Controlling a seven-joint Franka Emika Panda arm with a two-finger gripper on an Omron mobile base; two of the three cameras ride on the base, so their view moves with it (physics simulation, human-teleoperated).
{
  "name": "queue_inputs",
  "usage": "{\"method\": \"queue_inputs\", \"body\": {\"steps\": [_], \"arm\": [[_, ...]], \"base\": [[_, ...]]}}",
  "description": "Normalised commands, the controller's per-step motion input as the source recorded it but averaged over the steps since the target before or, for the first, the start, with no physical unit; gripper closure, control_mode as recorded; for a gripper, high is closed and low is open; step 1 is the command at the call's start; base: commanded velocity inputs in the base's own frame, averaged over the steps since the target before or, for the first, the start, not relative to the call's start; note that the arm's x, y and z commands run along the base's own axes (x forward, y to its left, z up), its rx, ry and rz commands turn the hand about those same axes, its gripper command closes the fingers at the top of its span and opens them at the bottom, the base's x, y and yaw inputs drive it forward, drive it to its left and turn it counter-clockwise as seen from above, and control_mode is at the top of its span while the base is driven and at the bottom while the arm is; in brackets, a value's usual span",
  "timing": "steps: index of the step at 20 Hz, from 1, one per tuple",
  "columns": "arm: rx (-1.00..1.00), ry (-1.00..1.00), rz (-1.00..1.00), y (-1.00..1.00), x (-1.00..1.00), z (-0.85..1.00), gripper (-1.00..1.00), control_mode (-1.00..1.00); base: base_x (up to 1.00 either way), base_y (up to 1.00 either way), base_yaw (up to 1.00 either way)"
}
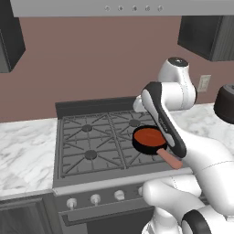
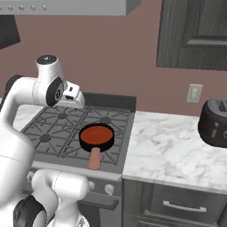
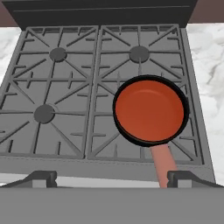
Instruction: Wait until the marinara sauce is simmered to a deep red color and then turn off the stove.
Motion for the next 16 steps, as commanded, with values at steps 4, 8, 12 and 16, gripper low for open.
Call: {"method": "queue_inputs", "body": {"steps": [4,8,12,16], "arm": [[0.0,0.0,0.0,0.0,0.0,0.0,-1.0,1.0],[0.0,0.0,0.0,0.0,0.0,0.0,-1.0,1.0],[0.0,0.0,0.0,0.0,0.0,0.0,-1.0,1.0],[0.0,0.0,0.0,0.0,0.0,0.0,-1.0,1.0]], "base": [[0.0,0.25,0.0],[0.0,0.28,0.0],[0.0,0.31,-0.01],[0.0,0.45,-0.02]]}}
